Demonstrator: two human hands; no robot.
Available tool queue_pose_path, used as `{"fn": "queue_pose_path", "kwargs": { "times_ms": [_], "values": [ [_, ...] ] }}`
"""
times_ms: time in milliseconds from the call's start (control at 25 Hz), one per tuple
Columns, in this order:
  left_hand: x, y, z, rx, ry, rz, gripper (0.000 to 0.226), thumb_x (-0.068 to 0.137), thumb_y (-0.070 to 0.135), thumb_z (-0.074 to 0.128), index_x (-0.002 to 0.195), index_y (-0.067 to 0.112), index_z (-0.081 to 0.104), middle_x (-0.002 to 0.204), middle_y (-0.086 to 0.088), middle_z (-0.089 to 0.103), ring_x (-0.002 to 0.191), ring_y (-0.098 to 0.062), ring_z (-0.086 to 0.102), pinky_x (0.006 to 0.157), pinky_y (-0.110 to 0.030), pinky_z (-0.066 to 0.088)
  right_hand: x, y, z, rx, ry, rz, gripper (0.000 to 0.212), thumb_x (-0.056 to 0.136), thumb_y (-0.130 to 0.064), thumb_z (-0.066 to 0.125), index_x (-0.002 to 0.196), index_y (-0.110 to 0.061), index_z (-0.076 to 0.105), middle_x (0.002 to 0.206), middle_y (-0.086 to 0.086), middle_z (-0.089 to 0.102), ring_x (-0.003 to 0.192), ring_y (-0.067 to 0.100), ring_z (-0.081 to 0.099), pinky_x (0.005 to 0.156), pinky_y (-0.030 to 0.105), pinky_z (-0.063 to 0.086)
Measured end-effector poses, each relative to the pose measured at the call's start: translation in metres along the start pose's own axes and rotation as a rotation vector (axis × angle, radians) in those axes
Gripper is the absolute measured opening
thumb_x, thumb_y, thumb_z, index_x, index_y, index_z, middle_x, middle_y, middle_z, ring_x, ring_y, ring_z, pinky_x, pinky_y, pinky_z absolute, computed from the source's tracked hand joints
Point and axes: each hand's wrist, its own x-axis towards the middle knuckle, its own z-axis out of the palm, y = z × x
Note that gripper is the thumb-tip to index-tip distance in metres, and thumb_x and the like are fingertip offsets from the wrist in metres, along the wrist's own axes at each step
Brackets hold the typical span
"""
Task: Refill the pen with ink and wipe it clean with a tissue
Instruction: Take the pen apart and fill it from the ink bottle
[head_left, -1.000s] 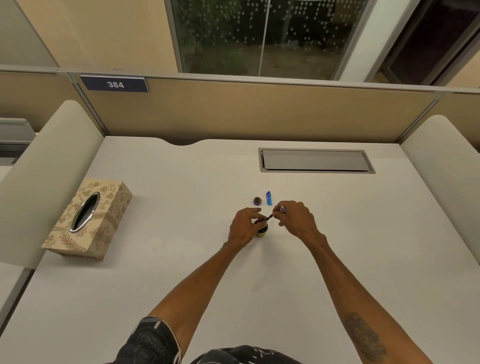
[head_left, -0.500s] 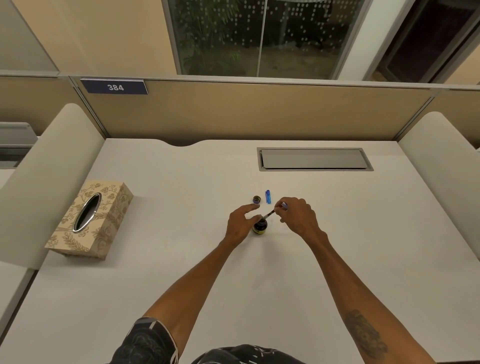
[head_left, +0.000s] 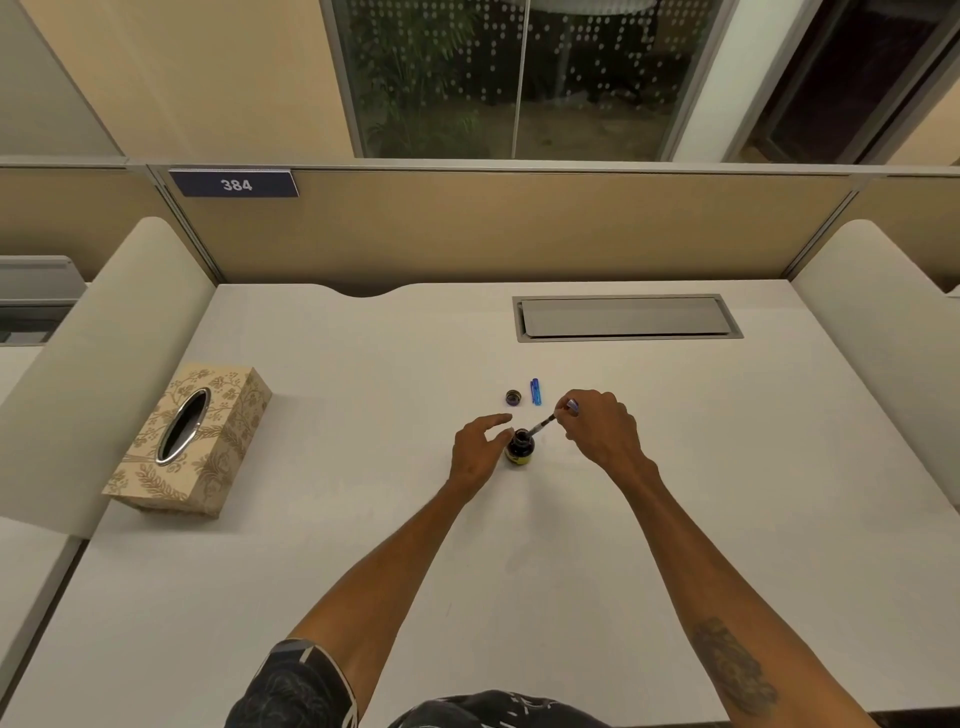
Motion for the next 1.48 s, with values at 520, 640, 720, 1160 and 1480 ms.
{"fn": "queue_pose_path", "kwargs": {
  "times_ms": [520, 640, 720, 1160, 1480],
  "values": [
    [-0.011, -0.005, -0.003, 0.007, 0.001, 0.009, 0.029, 0.094, 0.021, 0.064, 0.123, 0.019, 0.069, 0.131, 0.002, 0.065, 0.124, -0.013, 0.057, 0.100, -0.018, 0.036, -0.008, -0.001, -0.004, 0.026, 0.039, 0.006, 0.024, 0.099, -0.030, 0.052, 0.104, -0.013, 0.067, 0.091, 0.007, 0.072, 0.081, 0.024, 0.068, 0.072, 0.034, 0.053],
    [-0.014, -0.005, -0.002, -0.002, 0.002, 0.010, 0.029, 0.094, 0.020, 0.064, 0.123, 0.019, 0.069, 0.131, 0.002, 0.065, 0.124, -0.012, 0.056, 0.101, -0.019, 0.037, -0.009, 0.000, -0.003, 0.037, 0.035, 0.008, 0.024, 0.099, -0.030, 0.052, 0.104, -0.013, 0.067, 0.092, 0.007, 0.072, 0.082, 0.024, 0.068, 0.071, 0.032, 0.052],
    [-0.016, -0.004, -0.002, -0.004, 0.008, 0.010, 0.029, 0.094, 0.020, 0.064, 0.123, 0.019, 0.069, 0.131, 0.002, 0.065, 0.123, -0.011, 0.056, 0.100, -0.018, 0.036, -0.011, 0.002, -0.002, 0.039, 0.036, 0.013, 0.023, 0.098, -0.030, 0.052, 0.102, -0.014, 0.068, 0.089, 0.006, 0.072, 0.080, 0.023, 0.069, 0.069, 0.032, 0.052],
    [-0.016, 0.001, -0.003, -0.241, 0.068, -0.122, 0.037, 0.094, 0.025, 0.065, 0.130, 0.016, 0.063, 0.133, 0.001, 0.064, 0.121, -0.015, 0.059, 0.103, -0.028, 0.045, -0.016, 0.018, -0.003, 0.599, 0.094, 0.297, 0.017, 0.091, -0.023, 0.058, 0.088, -0.015, 0.073, 0.083, 0.000, 0.076, 0.067, 0.014, 0.074, 0.072, 0.027, 0.054],
    [-0.017, 0.027, -0.024, -1.052, -0.293, -0.338, 0.048, 0.099, 0.046, 0.049, 0.132, 0.013, 0.059, 0.137, -0.003, 0.062, 0.129, -0.024, 0.056, 0.113, -0.041, 0.040, -0.014, 0.020, -0.013, 1.369, -0.101, 0.471, 0.013, 0.093, -0.017, 0.064, 0.100, -0.007, 0.067, 0.098, 0.012, 0.076, 0.088, 0.022, 0.075, 0.033, 0.015, 0.027]
  ]
}}
